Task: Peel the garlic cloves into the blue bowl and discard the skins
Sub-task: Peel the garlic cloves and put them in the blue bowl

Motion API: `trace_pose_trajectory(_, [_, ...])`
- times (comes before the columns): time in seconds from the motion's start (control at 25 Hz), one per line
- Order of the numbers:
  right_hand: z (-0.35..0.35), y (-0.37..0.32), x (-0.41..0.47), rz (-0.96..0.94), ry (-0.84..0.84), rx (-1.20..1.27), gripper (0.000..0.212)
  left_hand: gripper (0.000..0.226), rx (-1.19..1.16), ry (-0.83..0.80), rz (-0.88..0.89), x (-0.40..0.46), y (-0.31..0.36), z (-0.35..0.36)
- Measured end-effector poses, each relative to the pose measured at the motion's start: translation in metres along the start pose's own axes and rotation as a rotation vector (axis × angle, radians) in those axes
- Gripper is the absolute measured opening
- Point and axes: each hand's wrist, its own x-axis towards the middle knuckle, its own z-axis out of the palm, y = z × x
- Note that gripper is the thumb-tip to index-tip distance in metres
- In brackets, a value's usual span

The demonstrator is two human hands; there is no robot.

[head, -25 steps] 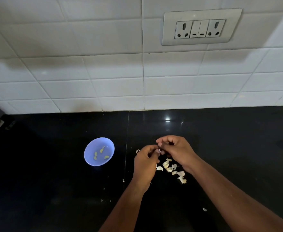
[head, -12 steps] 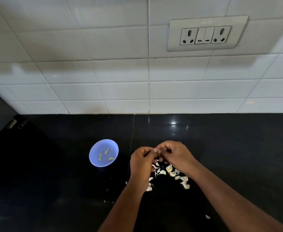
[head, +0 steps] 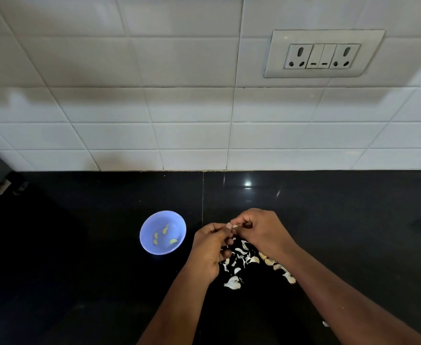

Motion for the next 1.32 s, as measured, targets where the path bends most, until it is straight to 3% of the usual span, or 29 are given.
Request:
trace_pose_trajectory(0.2, [0.004,0.001,0.004,-0.031,-0.018,-0.192,0.008,0.015,0.382,0.013,0.161,0.000,0.003,-0.002])
trace_pose_trajectory(0.32, [-0.002,0.007,0.017,0.043,-0.081,-0.206,0.009,0.019,0.359,0.022,0.076,0.001,0.003,-0.004])
trace_pose_trajectory(0.52, [0.011,0.013,0.030,0.076,0.047,-0.386,0.012,0.029,0.371,0.097,0.106,-0.005,-0.005,-0.013])
trace_pose_trajectory(0.68, [0.028,0.021,0.026,0.110,-0.128,-0.693,0.018,0.022,0.337,0.132,0.112,-0.006,-0.006,-0.016])
trace_pose_trajectory(0.76, [0.022,0.015,0.029,0.136,-0.130,-0.488,0.015,0.015,0.297,0.133,0.112,-0.006,-0.006,-0.015])
trace_pose_trajectory(0.88, [0.015,-0.003,0.014,0.200,-0.091,0.108,0.015,0.014,0.110,0.092,0.111,-0.007,-0.003,-0.010])
trace_pose_trajectory(1.0, [0.018,-0.013,-0.007,0.293,-0.036,0.524,0.013,0.015,-0.042,0.064,0.124,-0.007,0.002,-0.006])
trace_pose_trajectory(1.2, [0.020,-0.010,-0.014,0.386,0.086,0.799,0.015,0.013,-0.113,-0.022,0.061,-0.010,0.004,0.001])
trace_pose_trajectory(1.32, [0.019,-0.010,-0.015,0.459,0.076,1.039,0.021,0.009,-0.182,-0.057,0.046,-0.009,0.004,0.003])
